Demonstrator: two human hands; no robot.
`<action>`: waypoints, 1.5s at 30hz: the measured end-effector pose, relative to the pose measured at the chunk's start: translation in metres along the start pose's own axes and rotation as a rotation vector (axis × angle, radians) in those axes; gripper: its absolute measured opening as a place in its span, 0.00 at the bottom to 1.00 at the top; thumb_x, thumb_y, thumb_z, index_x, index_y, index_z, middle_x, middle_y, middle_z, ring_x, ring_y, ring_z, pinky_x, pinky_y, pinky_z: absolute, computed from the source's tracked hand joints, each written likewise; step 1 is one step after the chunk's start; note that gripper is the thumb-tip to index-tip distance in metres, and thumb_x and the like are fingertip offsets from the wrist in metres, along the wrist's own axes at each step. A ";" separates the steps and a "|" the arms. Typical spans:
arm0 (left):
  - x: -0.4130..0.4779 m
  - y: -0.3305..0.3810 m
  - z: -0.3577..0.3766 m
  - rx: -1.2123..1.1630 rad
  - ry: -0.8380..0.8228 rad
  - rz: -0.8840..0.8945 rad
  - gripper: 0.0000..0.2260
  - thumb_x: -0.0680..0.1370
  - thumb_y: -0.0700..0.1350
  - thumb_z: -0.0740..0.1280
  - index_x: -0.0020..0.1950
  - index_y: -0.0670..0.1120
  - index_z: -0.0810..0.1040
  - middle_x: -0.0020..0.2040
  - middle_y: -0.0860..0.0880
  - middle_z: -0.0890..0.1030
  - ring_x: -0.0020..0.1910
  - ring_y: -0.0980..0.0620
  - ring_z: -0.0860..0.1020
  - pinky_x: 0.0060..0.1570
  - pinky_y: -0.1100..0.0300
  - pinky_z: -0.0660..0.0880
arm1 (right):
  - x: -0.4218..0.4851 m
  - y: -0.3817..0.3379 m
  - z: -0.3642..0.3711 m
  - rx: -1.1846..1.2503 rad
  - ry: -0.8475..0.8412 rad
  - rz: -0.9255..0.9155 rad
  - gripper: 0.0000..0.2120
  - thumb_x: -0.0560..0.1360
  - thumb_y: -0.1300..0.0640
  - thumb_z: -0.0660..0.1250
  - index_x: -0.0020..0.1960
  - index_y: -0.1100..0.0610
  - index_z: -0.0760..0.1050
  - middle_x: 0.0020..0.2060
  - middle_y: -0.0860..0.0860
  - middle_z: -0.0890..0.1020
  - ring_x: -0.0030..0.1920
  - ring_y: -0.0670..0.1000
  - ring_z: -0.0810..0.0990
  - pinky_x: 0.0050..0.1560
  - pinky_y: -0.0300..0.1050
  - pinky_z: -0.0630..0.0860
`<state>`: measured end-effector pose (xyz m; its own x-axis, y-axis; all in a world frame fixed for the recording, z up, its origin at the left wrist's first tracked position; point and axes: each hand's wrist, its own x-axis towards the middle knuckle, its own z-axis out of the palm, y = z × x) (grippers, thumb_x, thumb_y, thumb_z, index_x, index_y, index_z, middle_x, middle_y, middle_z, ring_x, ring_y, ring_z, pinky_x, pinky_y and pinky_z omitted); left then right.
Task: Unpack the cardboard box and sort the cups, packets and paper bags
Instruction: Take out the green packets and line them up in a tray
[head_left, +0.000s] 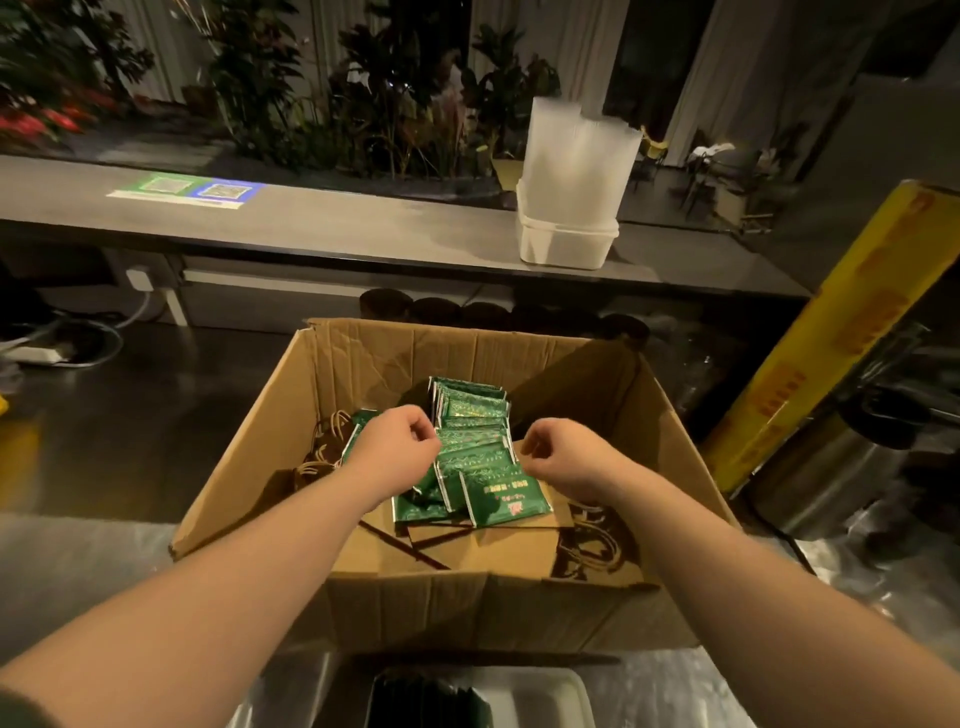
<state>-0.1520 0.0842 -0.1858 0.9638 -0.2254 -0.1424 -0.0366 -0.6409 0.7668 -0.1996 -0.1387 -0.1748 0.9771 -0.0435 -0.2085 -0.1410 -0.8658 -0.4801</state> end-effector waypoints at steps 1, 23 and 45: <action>0.006 -0.008 0.003 0.036 0.009 -0.016 0.04 0.80 0.43 0.68 0.45 0.48 0.79 0.31 0.51 0.76 0.31 0.51 0.72 0.36 0.56 0.72 | 0.015 0.002 0.008 -0.092 -0.052 -0.013 0.16 0.78 0.56 0.72 0.65 0.53 0.77 0.60 0.51 0.81 0.59 0.52 0.80 0.62 0.48 0.79; 0.019 -0.019 0.007 -0.743 -0.277 -0.141 0.22 0.76 0.59 0.71 0.68 0.53 0.76 0.63 0.51 0.81 0.65 0.47 0.77 0.69 0.42 0.69 | 0.055 -0.009 0.017 1.173 -0.193 0.114 0.06 0.78 0.67 0.68 0.45 0.59 0.74 0.47 0.57 0.83 0.49 0.55 0.84 0.46 0.48 0.82; 0.019 -0.019 -0.005 -1.107 -0.011 -0.358 0.22 0.83 0.54 0.63 0.67 0.37 0.76 0.58 0.35 0.77 0.52 0.42 0.78 0.49 0.49 0.79 | 0.072 0.013 0.045 -0.083 -0.089 0.029 0.11 0.78 0.55 0.71 0.58 0.47 0.75 0.55 0.47 0.80 0.56 0.49 0.77 0.61 0.51 0.73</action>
<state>-0.1320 0.0954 -0.2001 0.8700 -0.1708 -0.4625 0.4929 0.3214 0.8086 -0.1383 -0.1303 -0.2343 0.9543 -0.0277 -0.2975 -0.1515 -0.9031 -0.4018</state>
